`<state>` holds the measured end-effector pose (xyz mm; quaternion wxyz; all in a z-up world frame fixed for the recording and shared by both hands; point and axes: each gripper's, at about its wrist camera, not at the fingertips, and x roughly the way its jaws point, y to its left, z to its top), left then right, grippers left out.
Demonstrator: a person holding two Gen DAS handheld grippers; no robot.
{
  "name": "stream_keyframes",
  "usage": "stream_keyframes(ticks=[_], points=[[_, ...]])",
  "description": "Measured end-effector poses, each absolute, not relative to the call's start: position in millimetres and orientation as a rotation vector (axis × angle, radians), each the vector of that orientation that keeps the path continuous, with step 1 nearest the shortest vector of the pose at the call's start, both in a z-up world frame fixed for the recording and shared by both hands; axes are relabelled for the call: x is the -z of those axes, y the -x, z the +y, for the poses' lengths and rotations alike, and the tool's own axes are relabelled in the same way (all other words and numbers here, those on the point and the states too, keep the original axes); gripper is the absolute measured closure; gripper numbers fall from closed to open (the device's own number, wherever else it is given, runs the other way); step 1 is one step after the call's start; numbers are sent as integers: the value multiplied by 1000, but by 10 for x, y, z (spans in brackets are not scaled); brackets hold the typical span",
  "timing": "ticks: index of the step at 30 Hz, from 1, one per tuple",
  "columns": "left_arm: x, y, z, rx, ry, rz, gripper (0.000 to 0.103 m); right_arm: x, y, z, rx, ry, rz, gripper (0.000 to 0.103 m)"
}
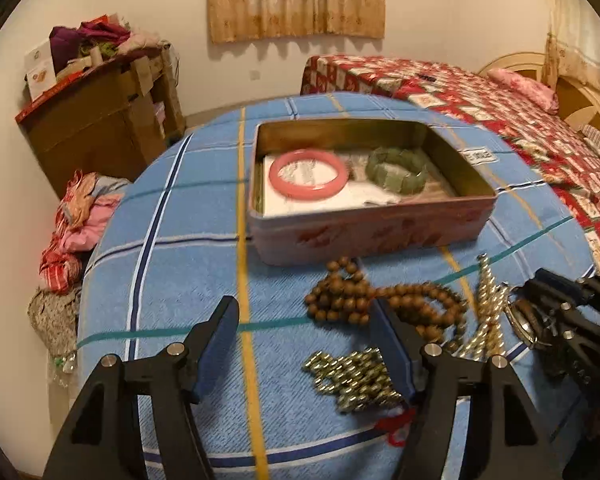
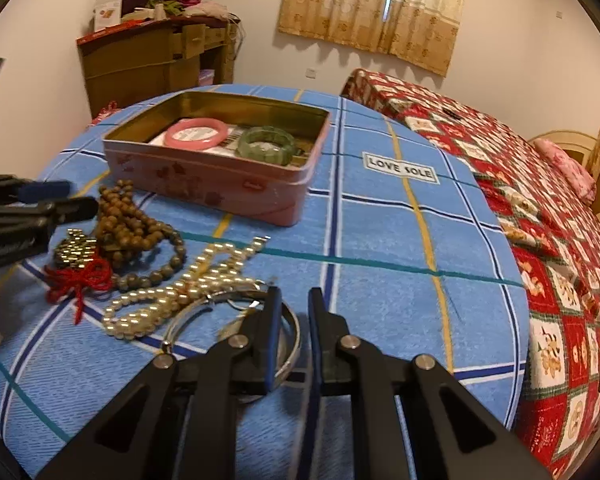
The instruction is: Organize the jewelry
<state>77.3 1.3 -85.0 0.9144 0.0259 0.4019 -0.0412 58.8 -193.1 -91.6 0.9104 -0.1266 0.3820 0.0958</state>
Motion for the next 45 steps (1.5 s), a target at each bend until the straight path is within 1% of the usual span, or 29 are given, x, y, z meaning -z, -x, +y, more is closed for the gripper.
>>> stream_keyframes(ticks=[8,13,18,23,28,34,35,37,38,39,42,45], points=[[830,-942,-142,106,-64,837,35,937,-594,-1935,-197,252,790,88],[754,-907,-244,133,-44,842,35,945,-609,-1978,-203,225,796,84],[916,-944,-390,140,-115,891,35,950,-610,-1981,-203,224,795,83],[951,-954,-162,80,-133,895,35,956,-610,-1994,-205,220,797,81],[991,-940,170,56,-47,918,35,955,-611,-1999,-203,221,795,80],[1012,-881,169,88,-57,895,36,946,-626,-2009,-191,221,796,72],[1009,-876,178,92,-52,894,41,947,-623,-2008,-190,221,796,71],[996,-860,202,96,-50,892,43,947,-624,-2011,-189,220,796,70],[988,-846,222,96,-45,890,49,947,-624,-2011,-190,221,796,70],[974,-836,242,98,-40,888,60,947,-624,-2012,-191,221,796,69],[928,-851,297,116,-17,884,81,948,-630,-2018,-192,218,795,68],[926,-855,327,126,-7,884,82,951,-626,-2023,-190,215,794,66]])
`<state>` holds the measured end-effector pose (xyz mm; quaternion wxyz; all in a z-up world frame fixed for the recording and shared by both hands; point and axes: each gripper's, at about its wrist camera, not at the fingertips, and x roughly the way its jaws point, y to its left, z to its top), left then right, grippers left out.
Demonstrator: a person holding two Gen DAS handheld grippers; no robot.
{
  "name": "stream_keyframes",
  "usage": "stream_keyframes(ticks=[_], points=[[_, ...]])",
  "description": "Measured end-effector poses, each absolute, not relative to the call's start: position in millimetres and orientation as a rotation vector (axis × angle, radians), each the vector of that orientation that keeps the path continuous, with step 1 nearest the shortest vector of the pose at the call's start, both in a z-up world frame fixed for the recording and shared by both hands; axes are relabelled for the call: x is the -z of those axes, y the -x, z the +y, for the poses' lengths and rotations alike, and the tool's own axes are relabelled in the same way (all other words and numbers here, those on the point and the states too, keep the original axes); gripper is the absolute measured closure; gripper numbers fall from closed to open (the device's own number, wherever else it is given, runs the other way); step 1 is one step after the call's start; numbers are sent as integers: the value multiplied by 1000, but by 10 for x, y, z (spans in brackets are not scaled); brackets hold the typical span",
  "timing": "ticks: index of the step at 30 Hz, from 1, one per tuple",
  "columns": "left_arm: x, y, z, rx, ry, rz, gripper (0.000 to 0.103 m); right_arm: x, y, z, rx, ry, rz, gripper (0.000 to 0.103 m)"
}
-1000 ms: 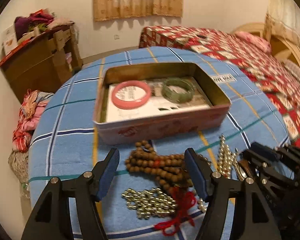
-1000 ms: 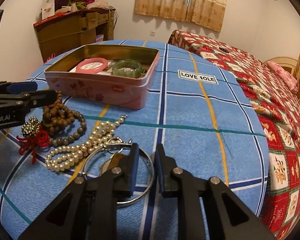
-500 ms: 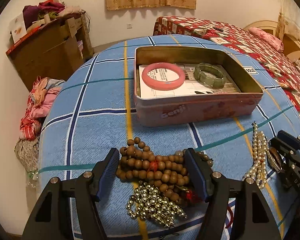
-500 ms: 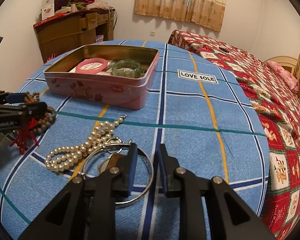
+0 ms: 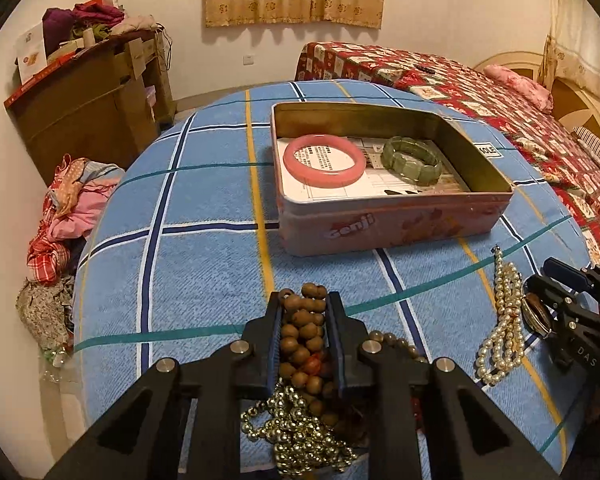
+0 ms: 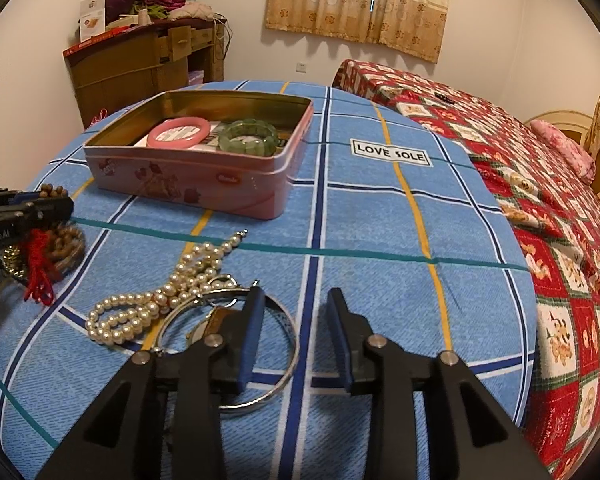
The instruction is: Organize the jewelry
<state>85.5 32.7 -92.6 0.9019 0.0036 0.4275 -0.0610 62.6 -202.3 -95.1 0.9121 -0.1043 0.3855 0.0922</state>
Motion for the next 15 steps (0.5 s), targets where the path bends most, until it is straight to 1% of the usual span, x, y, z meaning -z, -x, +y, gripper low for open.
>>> stream_keyframes(ticks=[3,5,10,12,15], points=[[913,-845,336,135,-4,881,83,954,-629,-2022,-191,213,794,65],[871,-828,353,139,5,868,87,953,-627,-2021,-191,214,793,65],[780,-809,377,133,-4,843,87,941,-625,-2017,-203,216,786,65],[769,-809,394,121,-7,835,88,919,-610,-2022,-209,209,777,62],[724,-803,427,120,5,823,88,893,-609,-2029,-212,207,771,62]])
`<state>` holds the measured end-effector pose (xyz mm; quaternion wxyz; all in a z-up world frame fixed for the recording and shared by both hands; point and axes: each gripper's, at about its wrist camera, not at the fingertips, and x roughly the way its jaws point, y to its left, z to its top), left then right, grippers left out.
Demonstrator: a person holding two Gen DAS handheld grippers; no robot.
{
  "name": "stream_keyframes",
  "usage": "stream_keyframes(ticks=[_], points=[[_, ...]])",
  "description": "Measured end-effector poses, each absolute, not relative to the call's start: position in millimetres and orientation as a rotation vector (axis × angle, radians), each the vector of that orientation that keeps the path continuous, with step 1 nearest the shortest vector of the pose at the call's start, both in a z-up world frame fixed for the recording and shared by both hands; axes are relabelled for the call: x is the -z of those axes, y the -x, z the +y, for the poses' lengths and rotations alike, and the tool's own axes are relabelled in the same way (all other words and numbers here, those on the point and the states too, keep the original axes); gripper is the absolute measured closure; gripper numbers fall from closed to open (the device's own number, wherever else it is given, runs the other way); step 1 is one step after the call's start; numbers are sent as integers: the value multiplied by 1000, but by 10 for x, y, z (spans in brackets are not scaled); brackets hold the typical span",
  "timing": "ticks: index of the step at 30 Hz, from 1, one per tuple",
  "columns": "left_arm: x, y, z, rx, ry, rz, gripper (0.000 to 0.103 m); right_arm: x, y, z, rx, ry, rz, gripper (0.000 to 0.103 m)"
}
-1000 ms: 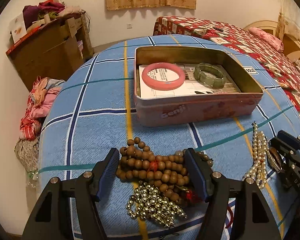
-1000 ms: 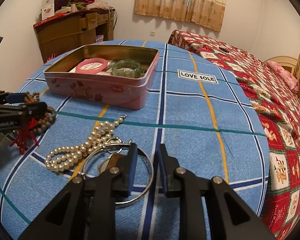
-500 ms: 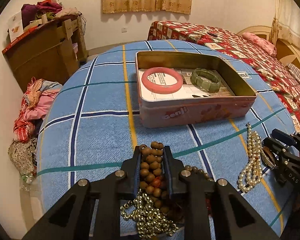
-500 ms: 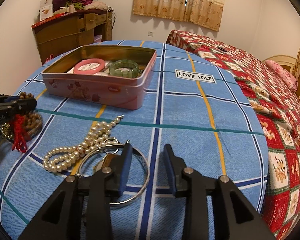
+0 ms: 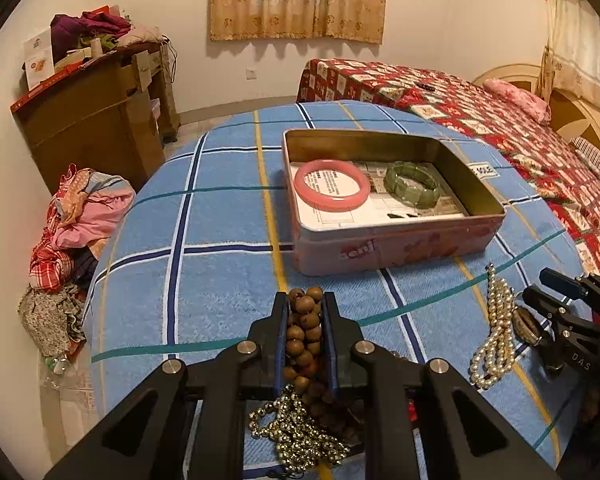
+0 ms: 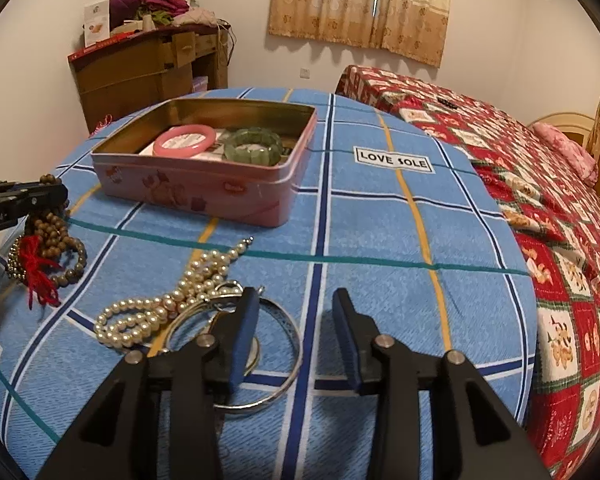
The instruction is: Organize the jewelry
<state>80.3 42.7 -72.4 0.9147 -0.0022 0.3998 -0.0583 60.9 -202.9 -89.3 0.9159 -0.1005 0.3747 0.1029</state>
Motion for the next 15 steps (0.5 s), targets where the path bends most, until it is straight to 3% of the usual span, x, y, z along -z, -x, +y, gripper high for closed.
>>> stream_keyframes(ticks=[12,15], points=[[529,-743,462,144,41,765,88,825,-556,-2040,-227,202,791,62],[565,-737,445,148,40,773,88,880,-567,-2056,-231,197,818,67]])
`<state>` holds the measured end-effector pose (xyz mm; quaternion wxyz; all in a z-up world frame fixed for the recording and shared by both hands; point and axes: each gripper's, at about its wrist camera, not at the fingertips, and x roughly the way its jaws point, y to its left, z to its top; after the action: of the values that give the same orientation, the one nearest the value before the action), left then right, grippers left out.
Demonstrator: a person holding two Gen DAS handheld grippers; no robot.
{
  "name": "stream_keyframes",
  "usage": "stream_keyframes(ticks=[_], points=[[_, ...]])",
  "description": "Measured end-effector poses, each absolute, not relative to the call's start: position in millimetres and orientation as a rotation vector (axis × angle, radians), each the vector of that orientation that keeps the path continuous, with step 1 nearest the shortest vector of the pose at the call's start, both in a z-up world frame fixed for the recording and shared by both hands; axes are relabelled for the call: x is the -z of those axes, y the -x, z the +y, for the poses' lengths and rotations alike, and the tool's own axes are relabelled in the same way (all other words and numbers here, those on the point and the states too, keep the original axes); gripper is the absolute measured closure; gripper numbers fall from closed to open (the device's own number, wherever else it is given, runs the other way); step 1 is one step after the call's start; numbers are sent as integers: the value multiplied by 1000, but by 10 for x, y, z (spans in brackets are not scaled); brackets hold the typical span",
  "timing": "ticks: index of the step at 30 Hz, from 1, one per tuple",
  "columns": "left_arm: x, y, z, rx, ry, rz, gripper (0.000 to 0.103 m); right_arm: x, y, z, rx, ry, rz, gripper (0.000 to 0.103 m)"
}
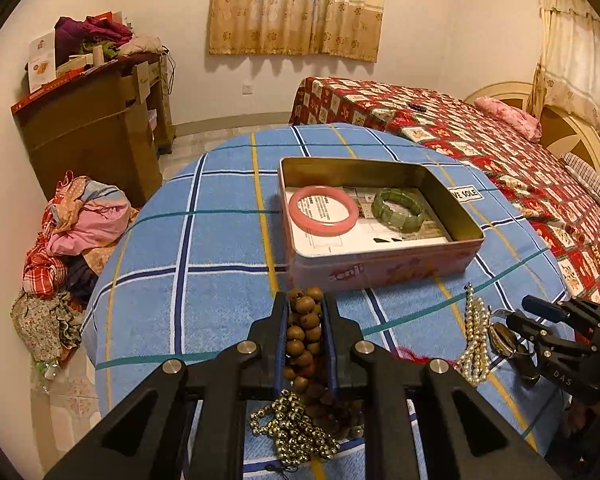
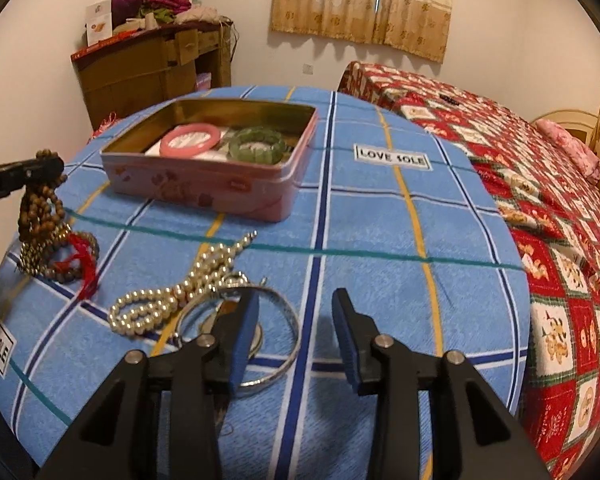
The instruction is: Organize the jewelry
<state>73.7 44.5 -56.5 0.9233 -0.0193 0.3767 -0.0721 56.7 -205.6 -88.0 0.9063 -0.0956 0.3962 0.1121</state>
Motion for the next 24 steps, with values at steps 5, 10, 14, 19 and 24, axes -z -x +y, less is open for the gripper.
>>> stream_keyframes(ticks=[5,10,14,19,24], points=[[605,-739,426,157,44,783,88,928,-610,-2123,-267,159,862,84],[589,-731,402,164,42,777,88,930,-601,-2150,-275,148,865,93],[579,-718,398,165,42,775,88,889,-567,-2127,-276,161,832,96],[539,-707,400,167,43,766,88,791,-537,-2115,-277,161,793,98],[530,-703,407,168,44,768,88,749,-563,-2129,-279,150,799,95]])
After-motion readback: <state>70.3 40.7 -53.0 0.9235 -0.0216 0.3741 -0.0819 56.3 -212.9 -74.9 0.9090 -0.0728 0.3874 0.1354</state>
